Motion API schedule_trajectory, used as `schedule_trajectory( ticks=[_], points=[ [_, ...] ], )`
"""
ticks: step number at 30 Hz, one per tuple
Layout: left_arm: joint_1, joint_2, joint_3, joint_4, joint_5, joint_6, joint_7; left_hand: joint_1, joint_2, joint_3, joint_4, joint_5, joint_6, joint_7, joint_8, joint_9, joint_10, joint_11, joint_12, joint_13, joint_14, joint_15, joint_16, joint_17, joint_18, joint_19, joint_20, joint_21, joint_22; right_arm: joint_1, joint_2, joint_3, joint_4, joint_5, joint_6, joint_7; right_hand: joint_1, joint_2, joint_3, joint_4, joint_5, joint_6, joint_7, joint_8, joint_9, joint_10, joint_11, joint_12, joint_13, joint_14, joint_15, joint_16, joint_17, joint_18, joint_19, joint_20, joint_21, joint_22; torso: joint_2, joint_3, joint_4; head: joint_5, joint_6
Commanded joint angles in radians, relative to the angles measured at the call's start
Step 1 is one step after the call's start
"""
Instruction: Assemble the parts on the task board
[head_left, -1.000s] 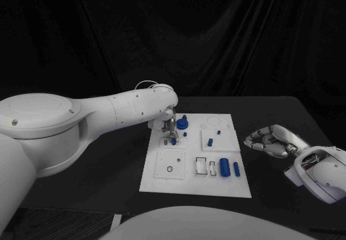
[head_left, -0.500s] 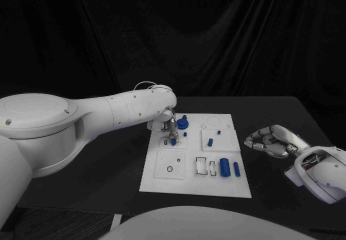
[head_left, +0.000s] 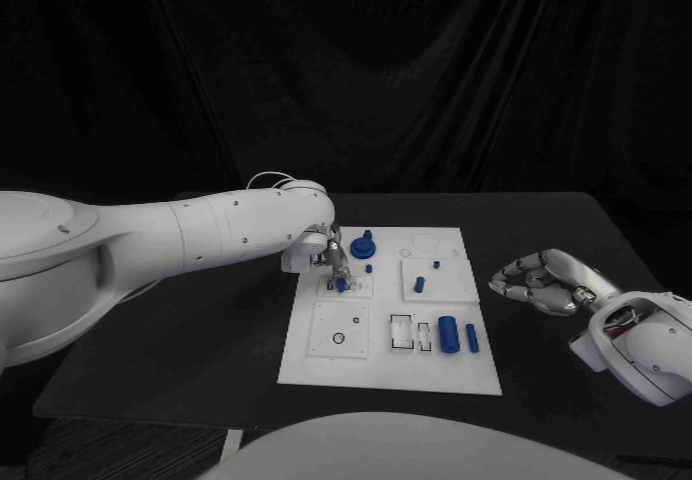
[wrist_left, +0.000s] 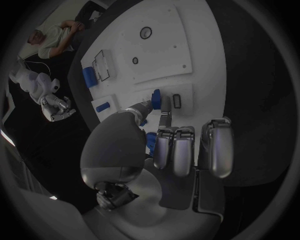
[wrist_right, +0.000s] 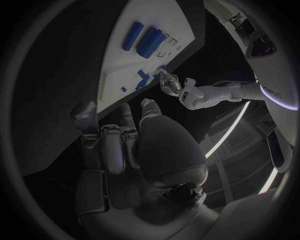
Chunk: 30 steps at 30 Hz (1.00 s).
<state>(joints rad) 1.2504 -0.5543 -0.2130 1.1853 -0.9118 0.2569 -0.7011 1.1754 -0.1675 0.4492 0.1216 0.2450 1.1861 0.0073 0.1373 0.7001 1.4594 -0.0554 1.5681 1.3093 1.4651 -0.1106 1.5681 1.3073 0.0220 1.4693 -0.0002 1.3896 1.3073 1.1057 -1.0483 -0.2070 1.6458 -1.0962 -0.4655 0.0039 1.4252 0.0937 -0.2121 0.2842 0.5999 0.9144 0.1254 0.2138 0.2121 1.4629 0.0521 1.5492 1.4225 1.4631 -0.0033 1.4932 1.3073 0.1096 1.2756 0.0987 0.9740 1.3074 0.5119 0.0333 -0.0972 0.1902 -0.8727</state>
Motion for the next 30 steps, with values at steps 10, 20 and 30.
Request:
schedule_trajectory(
  ticks=[10,20,30],
  points=[
    [-0.003,-0.135,0.0,0.224,-0.324,-0.47,0.002,-0.017,-0.01,0.089,-0.042,-0.036,0.007,-0.004,0.015,0.017,0.111,-0.012,0.003,0.262,0.106,-0.006,0.003,0.263,0.013,0.058,-0.003,0.004,0.216,-0.002,-0.003,0.0,0.005,-0.002,-0.022,-0.01,0.009,-0.004,0.007,0.0,0.003,-0.003,0.005,-0.008,-0.003,0.067,0.003,-0.006,0.113,0.05,-0.004,-0.005,0.164,0.014,-0.01,0.002,-0.009,0.097,-0.001,0.0004,-0.0006,-0.006,0.0],
    [-0.05,-0.166,0.0,0.287,-0.374,-0.534,-0.01,-0.026,-0.015,0.093,-0.015,-0.05,0.007,-0.003,0.015,0.022,0.111,-0.013,0.003,0.262,0.106,-0.007,0.003,0.263,0.011,0.062,-0.005,0.016,0.22,-0.009,-0.001,0.0,0.007,-0.002,-0.024,-0.009,0.01,-0.004,0.007,-0.001,0.003,-0.004,0.005,-0.008,-0.003,0.067,0.003,-0.005,0.113,0.05,-0.004,-0.005,0.164,0.014,-0.011,0.002,-0.01,0.097,-0.001,0.0008,-0.0008,-0.007,0.0],
    [-0.081,-0.175,0.0,0.307,-0.38,-0.574,-0.013,-0.027,-0.011,0.092,0.0,-0.053,0.012,-0.004,0.018,0.026,0.111,-0.014,0.003,0.262,0.106,-0.008,0.003,0.263,0.01,0.063,-0.005,0.019,0.221,-0.015,0.0,0.0,0.009,-0.002,-0.032,-0.007,0.011,-0.006,0.008,-0.001,0.004,-0.011,0.008,-0.013,-0.005,0.066,0.005,-0.006,0.112,0.05,-0.002,-0.004,0.165,0.014,-0.012,0.003,-0.012,0.097,0.001,0.0005,0.0,-0.011,0.0]
  ],
)
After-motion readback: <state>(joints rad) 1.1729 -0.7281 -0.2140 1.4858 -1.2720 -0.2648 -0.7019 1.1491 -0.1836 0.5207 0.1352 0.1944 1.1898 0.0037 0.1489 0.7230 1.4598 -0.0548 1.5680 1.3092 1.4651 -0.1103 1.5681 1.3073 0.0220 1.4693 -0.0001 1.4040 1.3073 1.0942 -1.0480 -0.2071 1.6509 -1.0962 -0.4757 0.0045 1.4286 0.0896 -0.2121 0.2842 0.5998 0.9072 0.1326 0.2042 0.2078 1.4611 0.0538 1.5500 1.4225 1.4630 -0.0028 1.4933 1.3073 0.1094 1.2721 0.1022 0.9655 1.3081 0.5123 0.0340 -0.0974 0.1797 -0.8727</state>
